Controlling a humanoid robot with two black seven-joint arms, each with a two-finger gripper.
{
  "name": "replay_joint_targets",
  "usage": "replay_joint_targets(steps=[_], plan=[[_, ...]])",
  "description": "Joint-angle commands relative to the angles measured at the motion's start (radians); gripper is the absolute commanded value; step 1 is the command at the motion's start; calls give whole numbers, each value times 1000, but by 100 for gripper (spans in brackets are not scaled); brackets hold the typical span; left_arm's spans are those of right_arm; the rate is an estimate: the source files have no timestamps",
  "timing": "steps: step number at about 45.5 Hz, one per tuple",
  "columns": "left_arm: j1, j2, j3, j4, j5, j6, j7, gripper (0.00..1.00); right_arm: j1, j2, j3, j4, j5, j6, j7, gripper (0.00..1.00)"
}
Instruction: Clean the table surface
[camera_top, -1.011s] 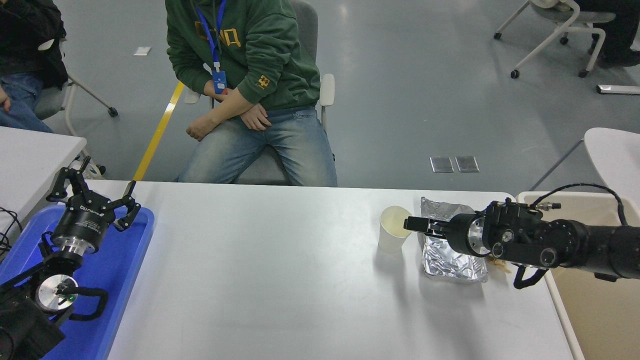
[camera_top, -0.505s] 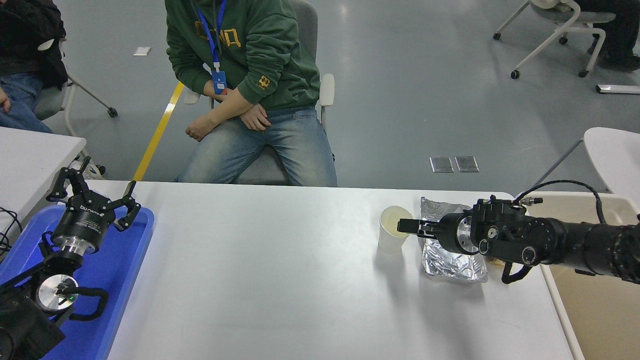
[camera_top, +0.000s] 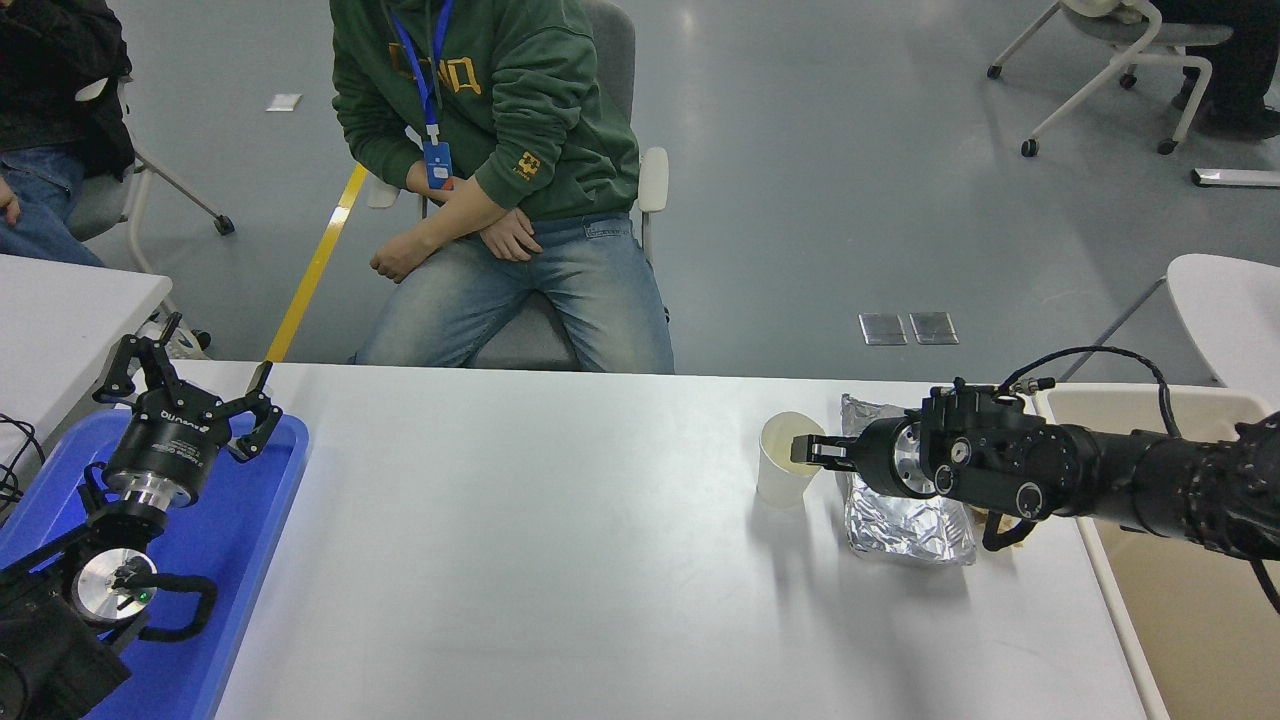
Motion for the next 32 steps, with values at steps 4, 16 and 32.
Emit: replay_joint_targets(steps=[4,16,32], plan=[[0,0,0,0,0,0,-1,100,42,4,4,-6,17,73,-2,0],[0,0,0,0,0,0,-1,100,42,1,14,-6,18,75,-2,0],[0,0,0,0,0,0,-1,100,65,-51,18,8,64,95,-1,0]])
